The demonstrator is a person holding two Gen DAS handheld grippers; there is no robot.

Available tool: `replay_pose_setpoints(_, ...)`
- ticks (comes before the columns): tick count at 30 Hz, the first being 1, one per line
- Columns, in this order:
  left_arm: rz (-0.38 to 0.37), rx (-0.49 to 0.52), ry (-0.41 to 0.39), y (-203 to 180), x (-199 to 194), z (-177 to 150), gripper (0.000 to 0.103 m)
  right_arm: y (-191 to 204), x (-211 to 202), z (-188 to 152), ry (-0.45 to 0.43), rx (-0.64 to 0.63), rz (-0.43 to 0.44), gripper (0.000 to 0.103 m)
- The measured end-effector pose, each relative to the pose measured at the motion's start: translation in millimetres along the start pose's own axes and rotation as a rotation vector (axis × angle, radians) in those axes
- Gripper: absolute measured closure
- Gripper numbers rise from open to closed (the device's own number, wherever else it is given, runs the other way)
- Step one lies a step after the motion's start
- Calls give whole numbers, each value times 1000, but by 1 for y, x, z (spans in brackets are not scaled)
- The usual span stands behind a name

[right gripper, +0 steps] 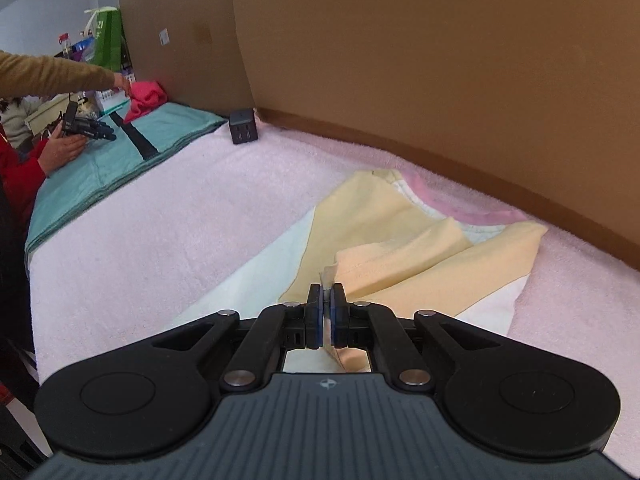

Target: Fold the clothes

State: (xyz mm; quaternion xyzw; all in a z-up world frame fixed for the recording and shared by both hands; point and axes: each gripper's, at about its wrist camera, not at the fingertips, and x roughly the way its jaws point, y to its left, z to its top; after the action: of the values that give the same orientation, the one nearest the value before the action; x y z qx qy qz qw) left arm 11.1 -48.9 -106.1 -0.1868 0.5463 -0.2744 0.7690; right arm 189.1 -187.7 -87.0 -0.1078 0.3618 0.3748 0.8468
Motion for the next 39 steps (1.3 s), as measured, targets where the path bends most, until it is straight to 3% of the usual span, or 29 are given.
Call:
replay_pose_setpoints(3,-8,-8,6,3,1,0,103,0,12,-7,42,12,-6,91)
replay_pose_setpoints(6,-16,-16,11,6,2,4,103,-13,-8,-5,5,97,55,62)
replay_pose_setpoints(8,-20,-11,11,6,1,5,103,-22,-23,2,-34,137,88,61)
replay_pose_setpoints(12,-25,5,-7,2,-5,14,100,-47,-39,24,-95,225,8,61)
replay_pose_setpoints(14,-22,13,-15,3,-10,14,98,-54,-31,36,-75,220,-68,60)
replay_pose_setpoints(16,-13,22,-27,4,-14,15,93,-63,-16,46,-59,235,-85,60)
replay_pose_setpoints(17,2,37,-42,2,-17,17,83,-67,-9,51,-51,242,-91,60)
replay_pose_setpoints(18,17,51,-57,0,-19,18,79,-72,-1,56,-40,259,-91,60)
replay_pose_setpoints(20,45,86,-82,-4,-26,19,78,-82,13,63,-12,294,-85,60)
replay_pose_setpoints(23,28,85,-89,-2,-24,21,78,-90,29,67,20,320,-73,60)
replay_pose_setpoints(26,17,79,-80,1,-19,24,78,-88,42,71,56,294,-50,63)
replay_pose_setpoints(32,8,75,-54,2,-15,21,78,-78,52,76,97,199,-99,66)
replay_pose_setpoints(34,9,73,-50,2,-12,22,78,-76,54,75,120,179,-99,89)
replay_pose_setpoints(35,10,73,-49,3,-12,22,78,-75,54,75,133,168,-100,96)
replay_pose_setpoints(39,10,68,-45,3,-12,22,78,-68,46,75,126,116,-114,101)
